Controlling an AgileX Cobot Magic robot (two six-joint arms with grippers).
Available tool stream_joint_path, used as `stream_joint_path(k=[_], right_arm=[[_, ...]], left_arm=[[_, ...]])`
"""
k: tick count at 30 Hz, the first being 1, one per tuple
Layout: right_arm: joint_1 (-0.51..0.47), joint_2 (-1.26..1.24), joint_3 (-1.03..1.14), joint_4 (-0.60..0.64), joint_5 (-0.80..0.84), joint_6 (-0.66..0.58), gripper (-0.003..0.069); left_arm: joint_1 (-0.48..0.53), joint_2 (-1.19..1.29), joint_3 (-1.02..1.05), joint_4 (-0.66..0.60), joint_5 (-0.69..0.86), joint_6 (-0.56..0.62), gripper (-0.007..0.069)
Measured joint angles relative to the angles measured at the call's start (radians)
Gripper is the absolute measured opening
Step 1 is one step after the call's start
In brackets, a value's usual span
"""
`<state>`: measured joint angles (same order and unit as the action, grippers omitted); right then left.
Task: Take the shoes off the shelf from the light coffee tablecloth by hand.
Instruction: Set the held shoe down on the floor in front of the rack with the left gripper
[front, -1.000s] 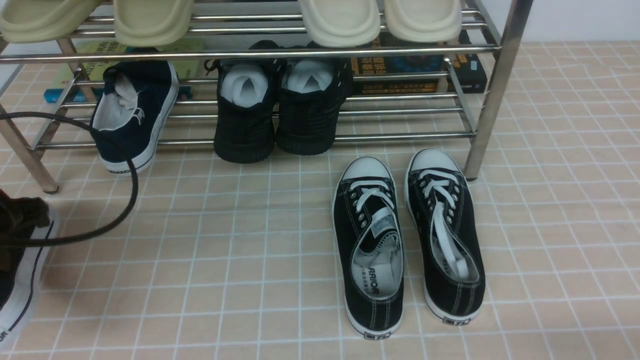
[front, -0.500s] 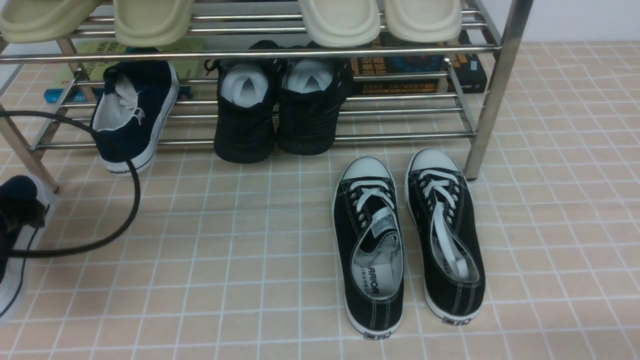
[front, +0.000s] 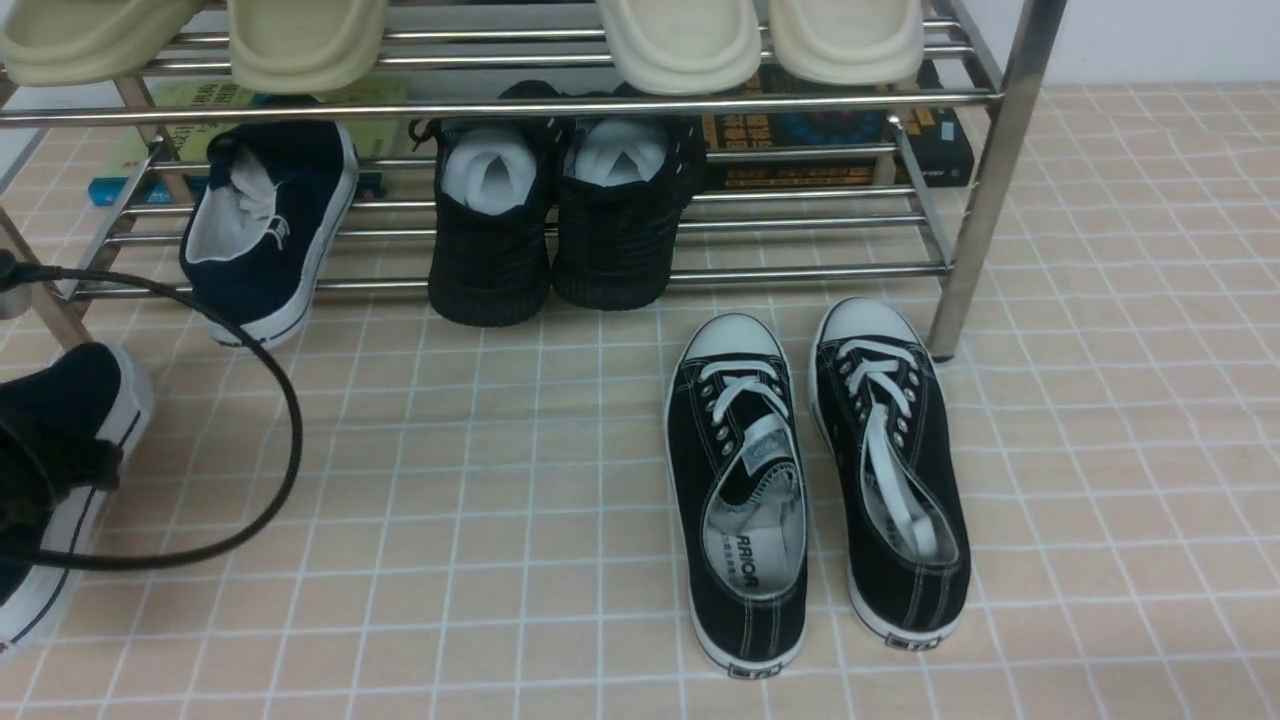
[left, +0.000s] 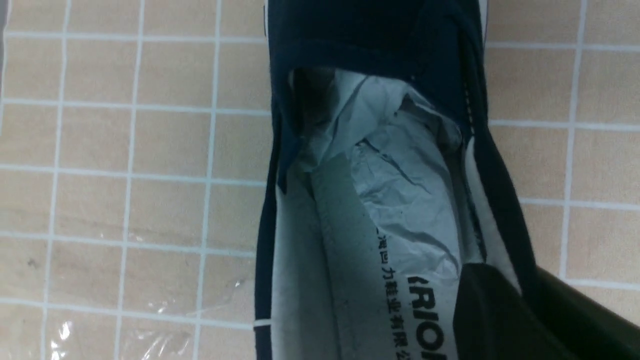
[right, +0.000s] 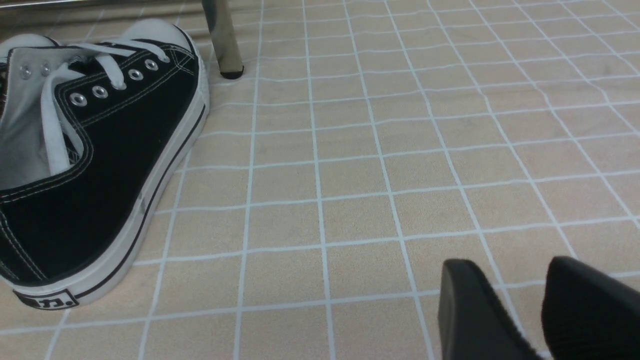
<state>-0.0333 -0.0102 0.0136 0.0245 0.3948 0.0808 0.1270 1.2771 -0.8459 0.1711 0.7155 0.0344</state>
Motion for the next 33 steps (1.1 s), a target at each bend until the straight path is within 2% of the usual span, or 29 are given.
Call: stream_joint_path(k=[9, 22, 25, 28, 29, 32, 33], right_arm=[[0.0, 0.0, 0.0, 0.0, 0.0, 0.0, 0.0239], [0.0, 0.0, 0.0, 0.0, 0.0, 0.0, 0.0239], [0.0, 0.0, 0.0, 0.0, 0.0, 0.0, 0.0239], [0.0, 0.0, 0.0, 0.001, 0.0, 0.0, 0.0239], [0.0, 0.0, 0.0, 0.001, 0.0, 0.0, 0.0239], [0.0, 0.0, 0.0, 0.001, 0.0, 0.0, 0.0239], [0.0, 0.0, 0.0, 0.001, 0.0, 0.0, 0.0239]], left_arm=[[0.0, 0.092, 0.0, -0.064, -0.008, 0.1, 0.0035], [0.0, 0.149, 0.0, -0.071, -0.008, 0.138, 0.0064], [0.0, 0.149, -0.001, -0.093, 0.009, 0.12, 0.0098], [0.0, 0.149, -0.005, -0.111, 0.025, 0.105, 0.0178], [0.0, 0.149, -0.005, -0.111, 0.025, 0.104, 0.0183], [0.0, 0.149, -0.043, -0.102, 0.066, 0.072, 0.0299], [0.0, 0.149, -0.043, -0.102, 0.07, 0.07, 0.0305]])
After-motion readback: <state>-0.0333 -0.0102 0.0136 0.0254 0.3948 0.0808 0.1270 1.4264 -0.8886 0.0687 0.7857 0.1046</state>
